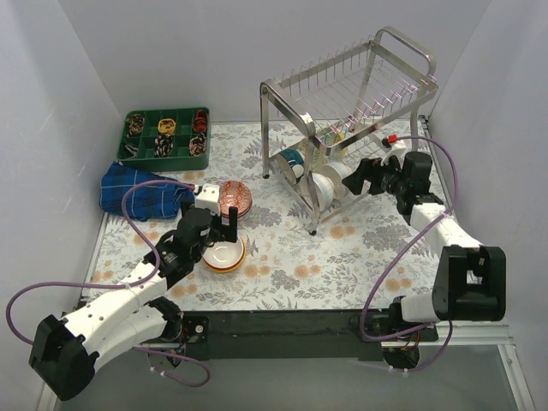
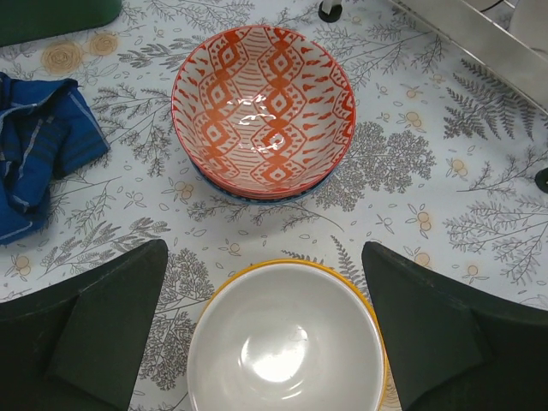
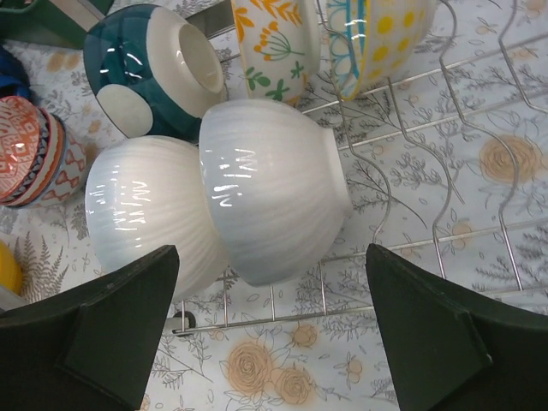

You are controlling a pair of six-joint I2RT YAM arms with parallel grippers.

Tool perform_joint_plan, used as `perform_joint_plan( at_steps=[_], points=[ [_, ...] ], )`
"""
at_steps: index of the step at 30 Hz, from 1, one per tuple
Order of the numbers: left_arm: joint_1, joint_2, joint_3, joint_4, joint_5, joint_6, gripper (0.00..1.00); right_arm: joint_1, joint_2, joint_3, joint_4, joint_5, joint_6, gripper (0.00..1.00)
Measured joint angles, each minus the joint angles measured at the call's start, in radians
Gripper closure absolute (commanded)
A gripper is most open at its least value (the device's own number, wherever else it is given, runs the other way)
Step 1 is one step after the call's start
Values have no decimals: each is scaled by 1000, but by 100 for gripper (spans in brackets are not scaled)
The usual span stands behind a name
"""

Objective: Unload the bowls from the dish rack

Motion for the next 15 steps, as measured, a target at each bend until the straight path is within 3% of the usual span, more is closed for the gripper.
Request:
perform_joint_plan(
  at_steps=[15],
  points=[
    [0, -20, -22, 58, 7, 80, 2, -15, 320, 195, 44, -223, -116, 1]
  ],
)
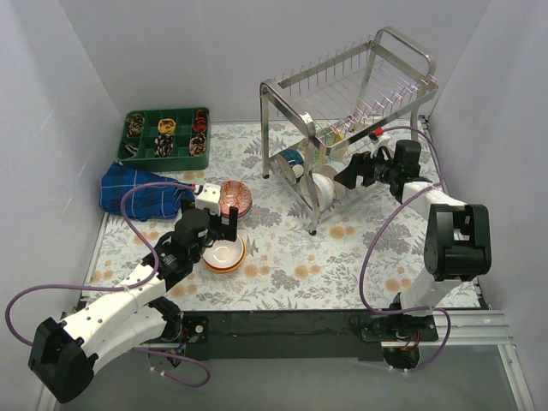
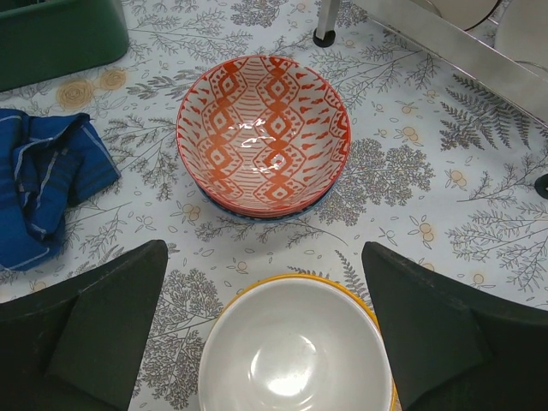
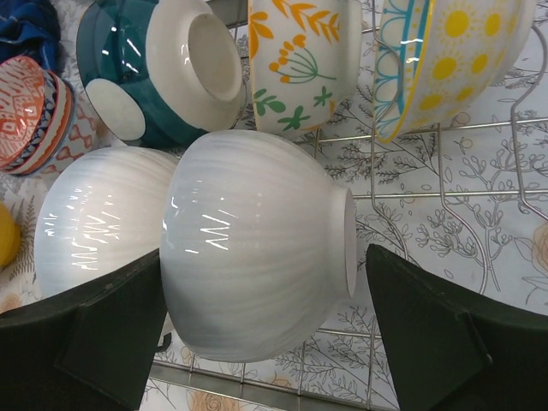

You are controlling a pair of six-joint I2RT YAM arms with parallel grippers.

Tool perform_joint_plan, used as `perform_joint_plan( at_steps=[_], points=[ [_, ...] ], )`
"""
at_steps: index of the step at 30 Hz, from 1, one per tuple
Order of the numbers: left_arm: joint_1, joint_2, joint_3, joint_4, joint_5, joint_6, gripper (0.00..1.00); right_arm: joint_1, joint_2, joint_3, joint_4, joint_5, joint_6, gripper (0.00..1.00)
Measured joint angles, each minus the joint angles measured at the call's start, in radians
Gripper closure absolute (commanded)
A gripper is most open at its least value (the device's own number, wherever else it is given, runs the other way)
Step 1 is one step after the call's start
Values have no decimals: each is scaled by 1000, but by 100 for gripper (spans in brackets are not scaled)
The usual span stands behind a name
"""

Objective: Unload the bowls from the dish rack

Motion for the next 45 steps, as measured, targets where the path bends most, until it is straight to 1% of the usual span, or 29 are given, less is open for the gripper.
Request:
perform_joint_plan(
  at_steps=[2, 8, 9, 11, 12, 13, 14, 15, 17, 18, 21, 22, 29, 30, 39, 45],
  points=[
    [0, 1, -1, 3, 0, 2, 2, 0, 24, 12, 5, -26, -4, 2],
    [0, 7, -2, 6, 5, 11, 2, 0, 75, 25, 23, -101, -7, 22],
    [0, 7, -2, 6, 6, 12, 2, -1, 75, 25, 27, -104, -12, 29],
    [0, 7, -2, 7, 10, 13, 2, -4, 74, 25, 30, -108, -21, 38],
    [0, 7, -2, 7, 13, 13, 2, -4, 74, 25, 31, -108, -22, 48],
    [0, 7, -2, 7, 15, 13, 2, -4, 73, 25, 31, -108, -23, 51],
    [0, 7, -2, 8, 16, 13, 2, -4, 72, 25, 30, -107, -24, 58],
    [0, 7, -2, 7, 17, 13, 2, -3, 71, 24, 29, -106, -26, 66],
    [0, 7, -2, 7, 18, 13, 2, -3, 63, 20, 28, -103, -32, 73],
    [0, 7, -3, 7, 18, 13, 2, -3, 56, 16, 27, -99, -34, 79],
    [0, 4, -4, 8, 18, 13, 2, 0, 29, 2, 16, -73, -55, 83],
    [0, 3, -4, 7, 18, 13, 2, 2, 18, -3, 8, -60, -63, 85],
    [0, -5, -10, 4, 18, 13, 2, 10, -70, -16, -45, 51, -106, 90],
    [0, -5, -10, 4, 18, 13, 2, 11, -90, -21, -53, 69, -112, 92],
    [0, -16, -10, 4, 21, 11, 2, 31, -229, -74, -63, 246, -113, 94],
    [0, -20, -10, 4, 49, 7, 2, 30, -354, -157, -75, 357, -35, 94]
  ],
)
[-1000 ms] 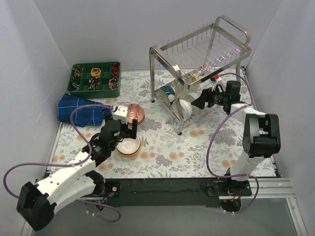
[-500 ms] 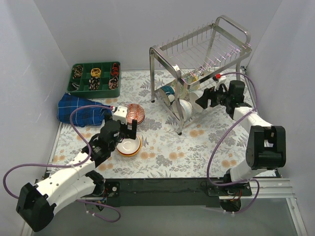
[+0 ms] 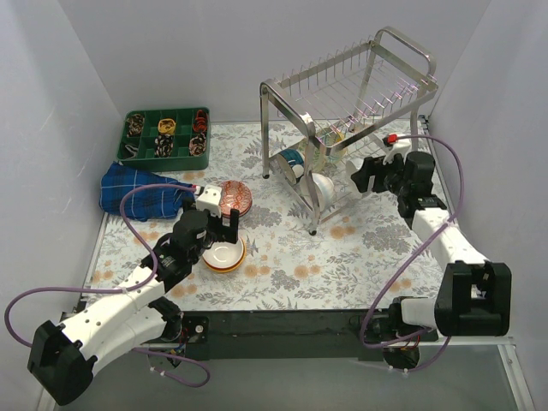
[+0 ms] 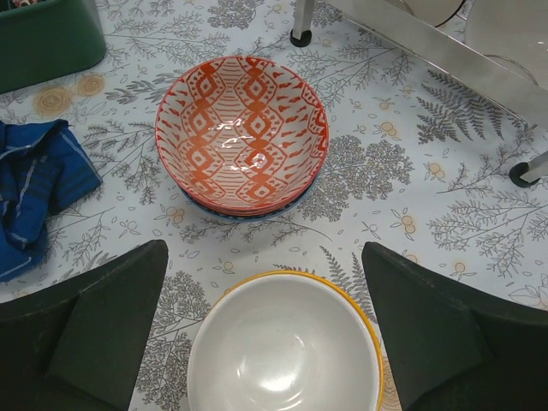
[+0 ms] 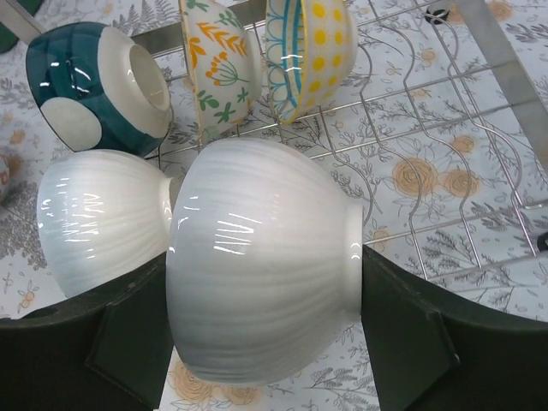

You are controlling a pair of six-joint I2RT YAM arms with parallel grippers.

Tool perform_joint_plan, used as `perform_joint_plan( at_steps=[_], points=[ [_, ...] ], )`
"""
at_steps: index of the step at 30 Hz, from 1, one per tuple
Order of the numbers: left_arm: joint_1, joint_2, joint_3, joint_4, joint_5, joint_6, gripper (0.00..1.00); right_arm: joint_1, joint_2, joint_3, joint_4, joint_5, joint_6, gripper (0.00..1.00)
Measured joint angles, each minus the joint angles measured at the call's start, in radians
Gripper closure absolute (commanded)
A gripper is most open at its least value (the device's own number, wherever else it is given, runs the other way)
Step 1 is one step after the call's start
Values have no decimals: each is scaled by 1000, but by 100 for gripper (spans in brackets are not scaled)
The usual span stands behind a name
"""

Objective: Unload the bowls from the dish rack

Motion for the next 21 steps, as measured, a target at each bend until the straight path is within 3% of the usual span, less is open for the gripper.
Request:
perform_joint_plan(
  at_steps=[12, 18, 21],
  points=[
    [0, 21, 21, -1, 113, -67, 2, 0, -335, -209, -56, 76, 315, 98],
    [-10, 89, 78, 11, 231, -227, 2, 0, -486, -348, -94, 10, 448, 98],
    [-66, 140, 90, 33, 248, -303, 2, 0, -547, -401, -101, -46, 505, 98]
  ],
)
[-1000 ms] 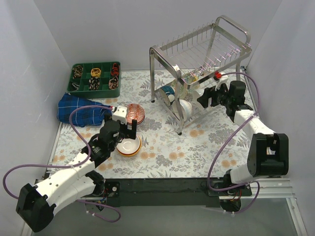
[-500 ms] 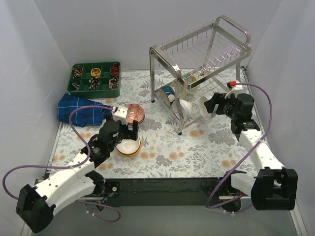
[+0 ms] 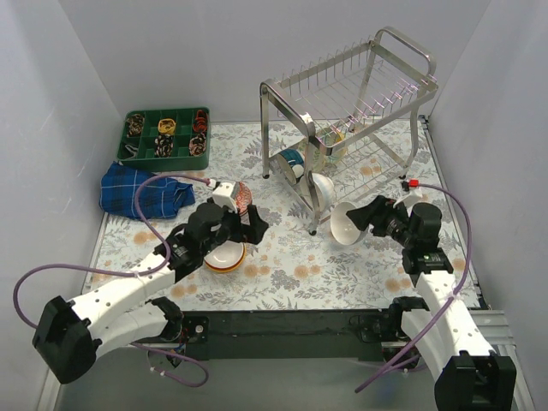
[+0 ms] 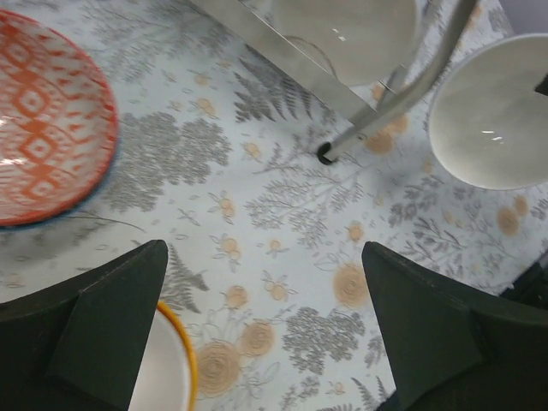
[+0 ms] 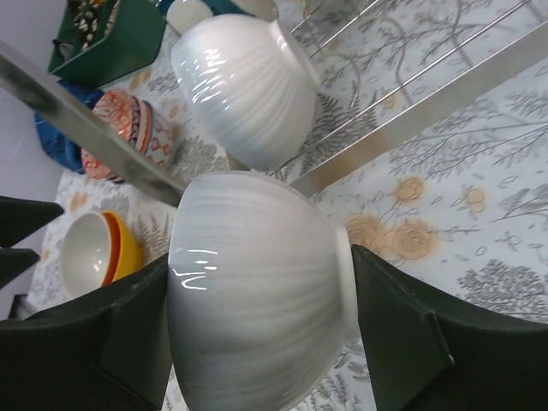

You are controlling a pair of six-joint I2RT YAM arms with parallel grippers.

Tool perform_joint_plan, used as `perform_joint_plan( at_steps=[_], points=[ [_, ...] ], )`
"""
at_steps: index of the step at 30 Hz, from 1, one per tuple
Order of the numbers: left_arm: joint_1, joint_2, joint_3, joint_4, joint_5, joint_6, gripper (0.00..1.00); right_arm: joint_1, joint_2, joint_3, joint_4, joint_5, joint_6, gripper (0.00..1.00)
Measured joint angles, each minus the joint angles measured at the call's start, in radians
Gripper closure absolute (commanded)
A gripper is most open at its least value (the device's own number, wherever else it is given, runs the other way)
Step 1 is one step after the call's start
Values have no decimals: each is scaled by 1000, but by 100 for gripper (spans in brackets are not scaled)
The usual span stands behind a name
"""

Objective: Unload the bowls from the dish rack

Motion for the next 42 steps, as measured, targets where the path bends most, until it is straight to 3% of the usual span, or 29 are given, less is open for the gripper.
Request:
perform_joint_plan(
  at_steps=[8, 14, 21, 28, 29, 31, 32, 33, 37, 38, 42],
  points=[
    [-255, 222, 40, 120, -17, -140, 2, 10, -90, -153, 24, -148, 125, 98],
    [-325, 367, 64, 215, -74, -240, 6, 32, -104, -234, 72, -215, 207, 98],
    [-381, 476, 119, 298, -151, -307, 20, 80, -108, -268, 178, -266, 303, 98],
    [-416, 542, 129, 316, -183, -335, 57, 129, -117, -297, 262, -279, 380, 98],
    [-421, 548, 130, 315, -190, -335, 68, 135, -117, -297, 271, -279, 386, 97],
    [-427, 550, 130, 312, -199, -340, 80, 146, -117, -298, 286, -278, 397, 97],
    [-429, 550, 130, 312, -203, -339, 92, 152, -117, -298, 292, -278, 401, 97],
    [-431, 550, 132, 312, -209, -339, 97, 157, -116, -298, 297, -278, 403, 96],
    [-435, 548, 137, 305, -228, -327, 100, 165, -110, -298, 311, -275, 407, 77],
    [-435, 544, 138, 300, -232, -325, 100, 167, -108, -298, 314, -275, 407, 64],
    [-441, 508, 138, 258, -257, -303, 100, 175, -107, -298, 335, -282, 408, 32]
  ],
)
